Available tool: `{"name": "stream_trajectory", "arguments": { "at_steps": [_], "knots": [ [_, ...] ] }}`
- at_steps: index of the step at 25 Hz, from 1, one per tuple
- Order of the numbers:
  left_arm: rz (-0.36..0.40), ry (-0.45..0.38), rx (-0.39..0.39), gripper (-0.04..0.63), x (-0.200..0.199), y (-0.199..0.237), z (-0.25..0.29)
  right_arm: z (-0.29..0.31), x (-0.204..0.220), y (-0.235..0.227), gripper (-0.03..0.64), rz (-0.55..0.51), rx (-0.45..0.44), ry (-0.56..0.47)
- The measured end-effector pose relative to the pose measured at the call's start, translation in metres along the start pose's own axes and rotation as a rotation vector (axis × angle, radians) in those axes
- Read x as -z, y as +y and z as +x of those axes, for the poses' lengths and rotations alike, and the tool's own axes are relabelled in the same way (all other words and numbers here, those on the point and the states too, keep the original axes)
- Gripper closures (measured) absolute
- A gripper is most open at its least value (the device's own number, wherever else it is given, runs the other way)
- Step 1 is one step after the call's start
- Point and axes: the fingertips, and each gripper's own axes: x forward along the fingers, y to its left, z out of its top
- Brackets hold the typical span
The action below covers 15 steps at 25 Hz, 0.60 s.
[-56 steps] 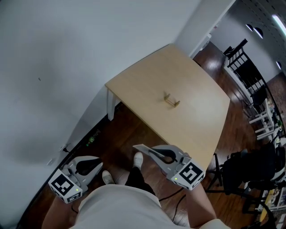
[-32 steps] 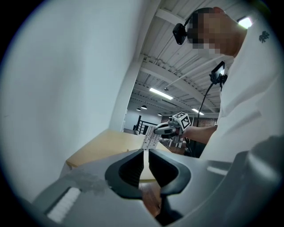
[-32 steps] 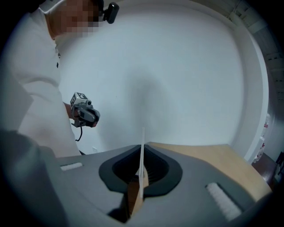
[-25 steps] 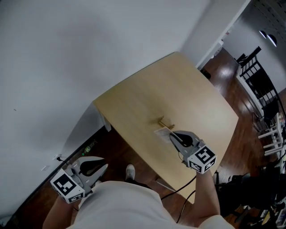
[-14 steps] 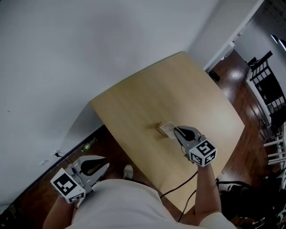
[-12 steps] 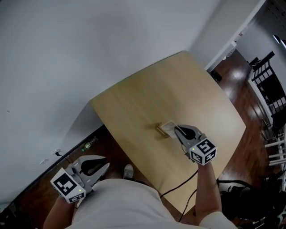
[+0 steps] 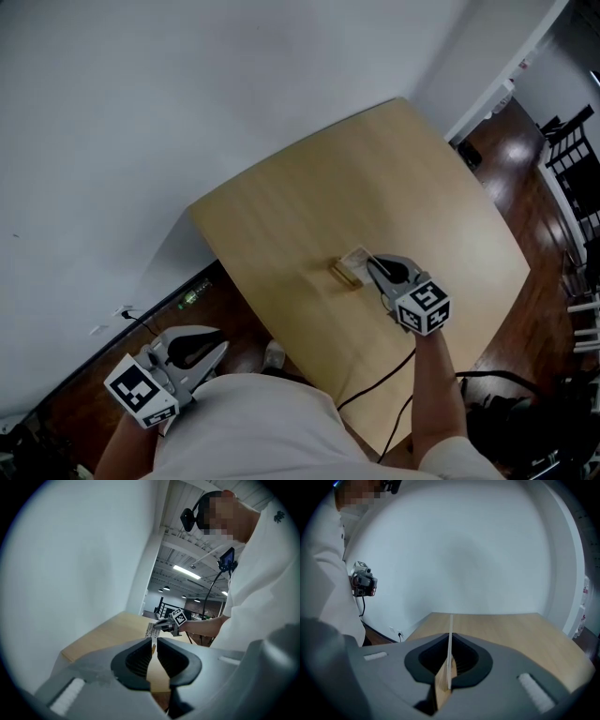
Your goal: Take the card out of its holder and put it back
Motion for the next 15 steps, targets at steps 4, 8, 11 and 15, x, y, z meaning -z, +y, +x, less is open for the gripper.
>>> {"name": "stream_trajectory", "arguments": {
  "at_steps": [4, 8, 11, 15],
  "knots": [
    [-0.007, 0.006, -0.007, 0.554, 0.001, 0.001, 0.004, 0.004, 0.008, -0.005, 0.597, 0.007, -0.004, 0.006],
    [-0.012, 0.013, -0.009, 0.554, 0.000, 0.002, 0.006, 0.007, 0.008, -0.007, 0.597, 0.014, -0.018, 0.001],
    [-0.012, 0.017, -0.009, 0.554, 0.001, 0.001, 0.008, 0.008, 0.009, -0.007, 0.597, 0.008, -0.033, 0.001],
    [-0.014, 0.018, -0.008, 0.554, 0.000, 0.001, 0.010, 0.011, 0.011, -0.007, 0.597, -0.004, -0.047, 0.018]
  ]
}}
